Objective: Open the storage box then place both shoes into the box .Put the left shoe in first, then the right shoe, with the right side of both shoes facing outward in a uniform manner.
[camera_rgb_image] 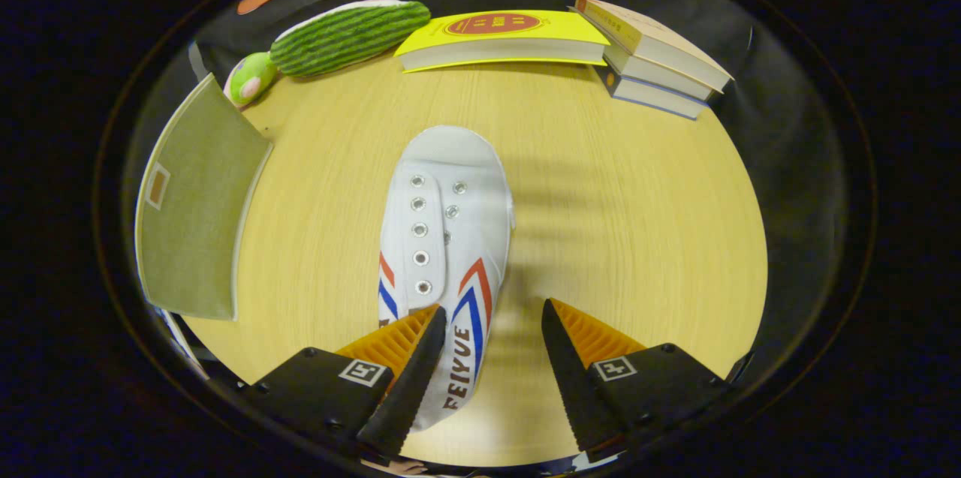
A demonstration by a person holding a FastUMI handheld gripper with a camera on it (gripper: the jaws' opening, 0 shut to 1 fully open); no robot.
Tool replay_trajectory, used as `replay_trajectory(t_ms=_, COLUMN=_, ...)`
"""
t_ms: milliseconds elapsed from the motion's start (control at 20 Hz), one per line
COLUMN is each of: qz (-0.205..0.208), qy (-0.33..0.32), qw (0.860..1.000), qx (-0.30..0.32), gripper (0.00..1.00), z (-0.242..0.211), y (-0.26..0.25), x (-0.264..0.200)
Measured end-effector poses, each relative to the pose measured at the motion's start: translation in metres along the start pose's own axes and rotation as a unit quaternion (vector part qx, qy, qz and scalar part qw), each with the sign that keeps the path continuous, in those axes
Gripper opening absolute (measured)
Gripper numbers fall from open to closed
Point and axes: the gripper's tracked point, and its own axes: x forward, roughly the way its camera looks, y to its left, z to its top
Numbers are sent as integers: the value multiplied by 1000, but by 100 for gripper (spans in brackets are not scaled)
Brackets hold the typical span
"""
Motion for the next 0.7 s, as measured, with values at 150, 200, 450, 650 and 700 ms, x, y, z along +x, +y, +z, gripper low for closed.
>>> replay_trajectory(t_ms=150, qz=15, qy=14, qw=1000, qx=21, gripper=85, z=-2, y=1, x=0)
replay_trajectory(t_ms=200, qz=13, qy=14, qw=1000, qx=16, gripper=85, z=0, y=1, x=0)
replay_trajectory(t_ms=450, qz=-33, qy=11, qw=999, qx=-32, gripper=65, z=0, y=15, x=0)
replay_trajectory(t_ms=650, qz=-36, qy=-2, qw=999, qx=-12, gripper=28, z=2, y=12, x=-7)
replay_trajectory(t_ms=700, qz=-29, qy=-2, qw=1000, qx=5, gripper=23, z=0, y=10, x=-12)
